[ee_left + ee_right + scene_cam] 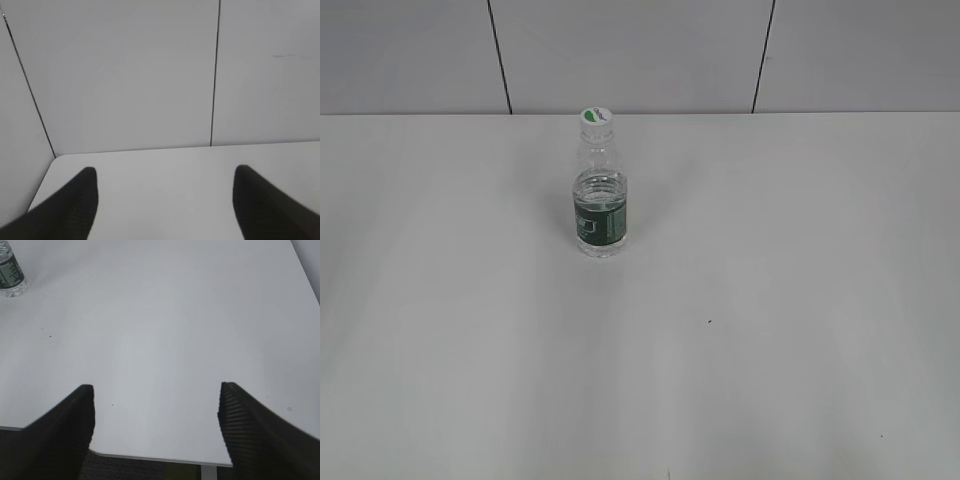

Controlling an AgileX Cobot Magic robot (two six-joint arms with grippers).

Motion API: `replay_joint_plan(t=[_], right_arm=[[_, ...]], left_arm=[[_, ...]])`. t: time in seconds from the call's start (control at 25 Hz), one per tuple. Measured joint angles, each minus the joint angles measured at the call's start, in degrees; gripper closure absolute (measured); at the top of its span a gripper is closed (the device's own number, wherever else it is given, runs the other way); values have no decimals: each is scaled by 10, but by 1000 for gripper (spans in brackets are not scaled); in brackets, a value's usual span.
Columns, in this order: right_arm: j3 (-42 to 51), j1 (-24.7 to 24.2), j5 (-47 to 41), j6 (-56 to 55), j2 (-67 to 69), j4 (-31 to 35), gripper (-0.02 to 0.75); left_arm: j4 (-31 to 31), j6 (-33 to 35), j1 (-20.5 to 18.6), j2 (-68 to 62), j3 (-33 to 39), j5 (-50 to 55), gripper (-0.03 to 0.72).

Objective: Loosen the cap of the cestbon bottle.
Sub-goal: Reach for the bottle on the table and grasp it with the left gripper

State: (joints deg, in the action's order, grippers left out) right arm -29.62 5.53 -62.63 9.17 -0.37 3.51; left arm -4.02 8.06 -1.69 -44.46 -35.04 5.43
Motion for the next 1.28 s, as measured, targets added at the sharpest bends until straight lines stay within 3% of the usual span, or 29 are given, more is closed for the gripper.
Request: replay_joint_plan(t=[0.4, 0.56, 0.76, 1.04, 1.16, 1.28], right_arm=[[0, 0, 0, 0, 0, 0, 150], [0, 0, 0, 0, 0, 0, 150], [0, 0, 0, 0, 0, 0, 150], [0, 0, 0, 0, 0, 0, 150], [0, 0, 0, 0, 0, 0, 150], [0, 0, 0, 0, 0, 0, 150]], left_arm=[[32, -2, 56, -282, 0, -290, 182], [52, -36, 69, -384, -1, -380, 182], [153, -118, 72, -495, 0, -502, 182], [293, -132, 72, -652, 12, -715, 182], [351, -134, 73, -713, 12, -735, 182], [372, -133, 74, -747, 12, -737, 182]])
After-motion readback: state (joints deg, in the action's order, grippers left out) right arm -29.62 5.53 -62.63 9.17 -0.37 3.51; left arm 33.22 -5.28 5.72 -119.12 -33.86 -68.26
